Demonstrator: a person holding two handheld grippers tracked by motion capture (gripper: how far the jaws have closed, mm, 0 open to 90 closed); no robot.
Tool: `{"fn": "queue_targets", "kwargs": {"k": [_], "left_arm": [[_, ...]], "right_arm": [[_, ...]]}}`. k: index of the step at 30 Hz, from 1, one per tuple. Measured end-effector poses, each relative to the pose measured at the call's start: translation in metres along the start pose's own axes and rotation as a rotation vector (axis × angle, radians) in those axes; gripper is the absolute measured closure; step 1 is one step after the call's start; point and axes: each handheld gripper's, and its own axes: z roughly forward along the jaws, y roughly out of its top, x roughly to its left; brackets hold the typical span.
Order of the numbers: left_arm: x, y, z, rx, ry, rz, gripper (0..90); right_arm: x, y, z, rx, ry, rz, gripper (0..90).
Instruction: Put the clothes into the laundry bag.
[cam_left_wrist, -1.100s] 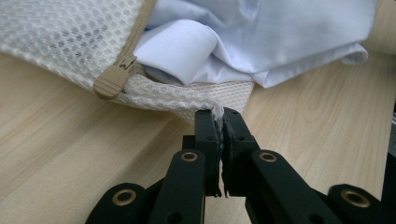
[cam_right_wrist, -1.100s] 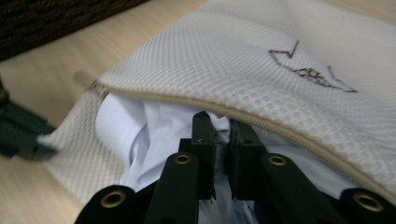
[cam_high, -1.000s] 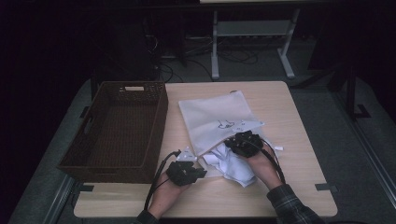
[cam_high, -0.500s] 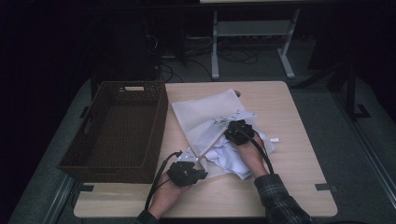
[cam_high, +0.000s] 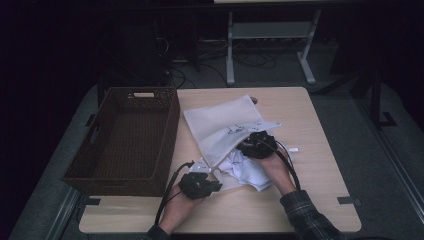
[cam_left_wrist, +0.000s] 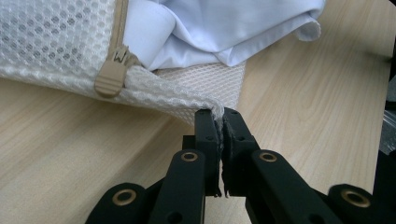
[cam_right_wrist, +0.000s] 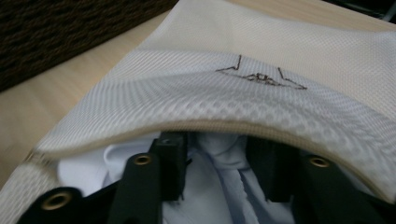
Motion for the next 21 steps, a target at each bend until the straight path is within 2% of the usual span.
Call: {"fn": "queue_targets", "kwargs": {"k": [2, 3, 4, 5, 7, 15, 17, 21], "left_arm": [[0.000, 0.000, 0.000, 0.000, 0.001, 0.004, 86.3], [0.000, 0.000, 0.000, 0.000, 0.001, 0.004, 86.2], [0.000, 0.000, 0.000, -0.003, 0.001, 0.004, 86.2], [0.000, 0.000, 0.000, -0.003, 0.001, 0.004, 86.2], [0.000, 0.000, -0.001, -0.004, 0.003, 0.007, 86.1], [0.001, 0.000, -0.002, -0.004, 0.000, 0.004, 86.0], [0.001, 0.000, -0.001, -0.004, 0.000, 0.004, 86.0], [0.001, 0.000, -0.001, 0.000, 0.000, 0.007, 86.0]], "right_arm": [[0.001, -0.002, -0.014, 0.003, 0.049, -0.004, 46.8], [0.001, -0.002, -0.014, 0.003, 0.049, -0.004, 46.8], [-0.001, -0.005, -0.022, 0.017, 0.085, 0.018, 41.9], [-0.001, -0.005, -0.022, 0.017, 0.085, 0.018, 41.9], [-0.004, -0.014, -0.033, 0.030, 0.112, 0.040, 39.0], [-0.014, -0.042, -0.055, 0.039, 0.093, 0.033, 37.4], [-0.020, -0.053, -0.063, 0.037, 0.078, 0.036, 40.9], [-0.029, -0.064, -0.062, 0.049, 0.058, 0.063, 45.7]]}}
